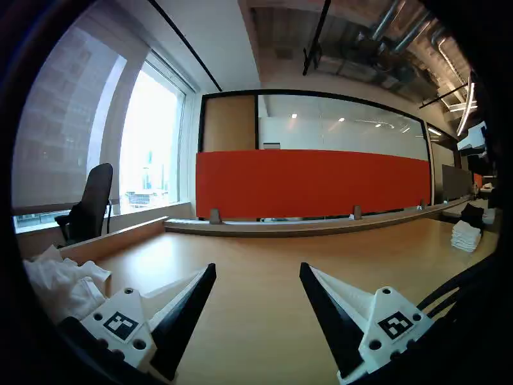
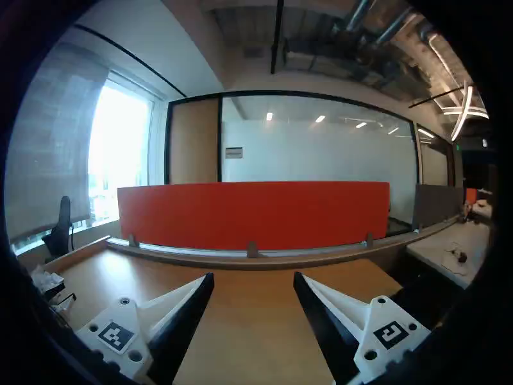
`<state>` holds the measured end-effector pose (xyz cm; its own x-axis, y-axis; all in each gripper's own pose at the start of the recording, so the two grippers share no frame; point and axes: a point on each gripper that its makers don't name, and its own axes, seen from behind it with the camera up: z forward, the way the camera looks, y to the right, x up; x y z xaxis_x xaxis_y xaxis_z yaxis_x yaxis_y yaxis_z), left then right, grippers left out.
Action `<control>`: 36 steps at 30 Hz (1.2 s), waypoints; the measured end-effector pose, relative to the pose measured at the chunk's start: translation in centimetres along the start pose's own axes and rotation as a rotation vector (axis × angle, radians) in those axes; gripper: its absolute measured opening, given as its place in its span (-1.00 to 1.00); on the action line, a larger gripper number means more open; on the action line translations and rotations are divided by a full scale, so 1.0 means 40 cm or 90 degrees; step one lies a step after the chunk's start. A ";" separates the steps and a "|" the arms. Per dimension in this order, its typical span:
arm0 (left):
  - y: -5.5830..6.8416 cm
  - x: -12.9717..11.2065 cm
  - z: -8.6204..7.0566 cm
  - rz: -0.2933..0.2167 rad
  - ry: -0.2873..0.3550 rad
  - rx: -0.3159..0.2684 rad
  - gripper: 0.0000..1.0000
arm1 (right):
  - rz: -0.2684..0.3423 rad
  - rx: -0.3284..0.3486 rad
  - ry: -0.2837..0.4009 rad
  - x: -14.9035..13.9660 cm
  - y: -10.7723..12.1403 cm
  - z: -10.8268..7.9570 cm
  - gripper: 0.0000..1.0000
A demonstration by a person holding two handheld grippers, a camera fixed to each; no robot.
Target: Fold towel
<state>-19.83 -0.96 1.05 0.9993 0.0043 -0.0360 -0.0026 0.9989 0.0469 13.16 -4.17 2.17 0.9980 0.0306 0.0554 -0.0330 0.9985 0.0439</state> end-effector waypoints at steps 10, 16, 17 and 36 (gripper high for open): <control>0.000 -0.003 0.000 0.001 0.000 0.000 0.94 | 0.001 -0.016 0.034 0.031 0.037 -0.010 0.91; 0.001 -0.006 0.000 0.001 0.000 0.000 0.94 | -0.011 -0.030 0.046 0.029 0.066 -0.013 0.91; 0.001 -0.006 0.000 0.001 0.000 0.000 0.94 | -0.014 -0.031 0.048 0.026 0.071 -0.013 0.91; 0.001 -0.009 0.000 0.001 0.001 0.000 0.94 | -0.011 -0.052 0.075 -0.094 0.152 -0.018 0.91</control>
<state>-20.20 -0.91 1.05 0.9993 0.0054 -0.0370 -0.0036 0.9989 0.0477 9.26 1.82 1.53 0.9980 0.0141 -0.0620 -0.0164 0.9992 -0.0373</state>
